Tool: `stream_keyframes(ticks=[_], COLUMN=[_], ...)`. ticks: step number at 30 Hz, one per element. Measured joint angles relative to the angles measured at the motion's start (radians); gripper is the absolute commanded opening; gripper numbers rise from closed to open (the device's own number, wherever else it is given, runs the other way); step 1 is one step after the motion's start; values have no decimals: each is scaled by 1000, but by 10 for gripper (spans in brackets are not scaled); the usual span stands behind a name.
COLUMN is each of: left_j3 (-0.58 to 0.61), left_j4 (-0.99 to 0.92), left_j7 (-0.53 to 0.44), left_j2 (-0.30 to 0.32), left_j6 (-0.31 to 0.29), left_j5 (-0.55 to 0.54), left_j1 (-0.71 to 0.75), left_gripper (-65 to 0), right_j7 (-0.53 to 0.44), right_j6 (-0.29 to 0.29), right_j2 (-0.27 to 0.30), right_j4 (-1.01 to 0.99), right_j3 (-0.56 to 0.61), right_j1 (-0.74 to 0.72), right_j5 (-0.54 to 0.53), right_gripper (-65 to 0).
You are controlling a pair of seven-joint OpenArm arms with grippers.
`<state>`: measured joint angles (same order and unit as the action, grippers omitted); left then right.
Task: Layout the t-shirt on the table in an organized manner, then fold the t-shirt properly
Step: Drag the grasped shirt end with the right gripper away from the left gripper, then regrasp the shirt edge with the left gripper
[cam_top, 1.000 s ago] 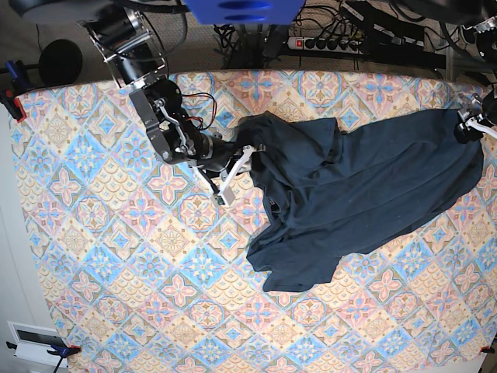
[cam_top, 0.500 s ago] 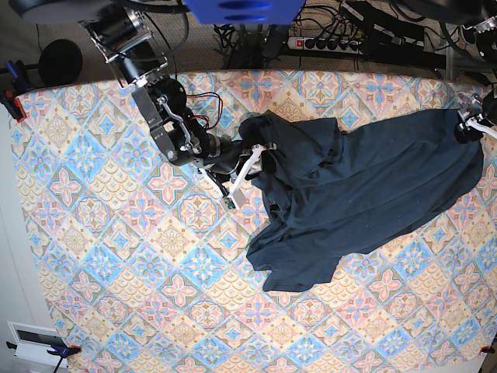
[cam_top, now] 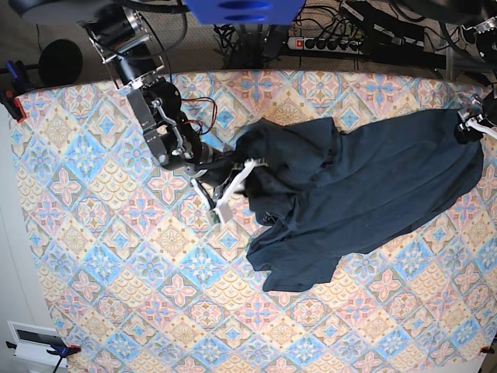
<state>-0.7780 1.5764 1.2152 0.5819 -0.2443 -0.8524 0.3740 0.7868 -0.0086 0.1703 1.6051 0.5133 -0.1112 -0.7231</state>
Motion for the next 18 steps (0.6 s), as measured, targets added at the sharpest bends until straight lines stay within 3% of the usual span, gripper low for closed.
stream_keyframes(ticks=[6, 8, 13, 18], left_j3=[0, 0, 0, 52], left_j4=[0, 0, 0, 0], left_j7=[0, 0, 4, -1], left_j2=[0, 0, -1, 2], left_j6=[0, -1, 0, 0], left_j5=[0, -3, 1, 1], left_j1=[0, 0, -11, -43], left_gripper=[-247, -247, -247, -247], right_j7=[-31, -17, -105, -99], right_j6=[-20, -11, -4, -14], right_j2=[75, 114, 153, 156], right_j4=[156, 164, 169, 105], right_j3=[-241, -256, -328, -348], right_j1=[52, 55, 39, 44], right_j5=[11, 2, -11, -1], right_gripper=[-644, -645, -646, -646])
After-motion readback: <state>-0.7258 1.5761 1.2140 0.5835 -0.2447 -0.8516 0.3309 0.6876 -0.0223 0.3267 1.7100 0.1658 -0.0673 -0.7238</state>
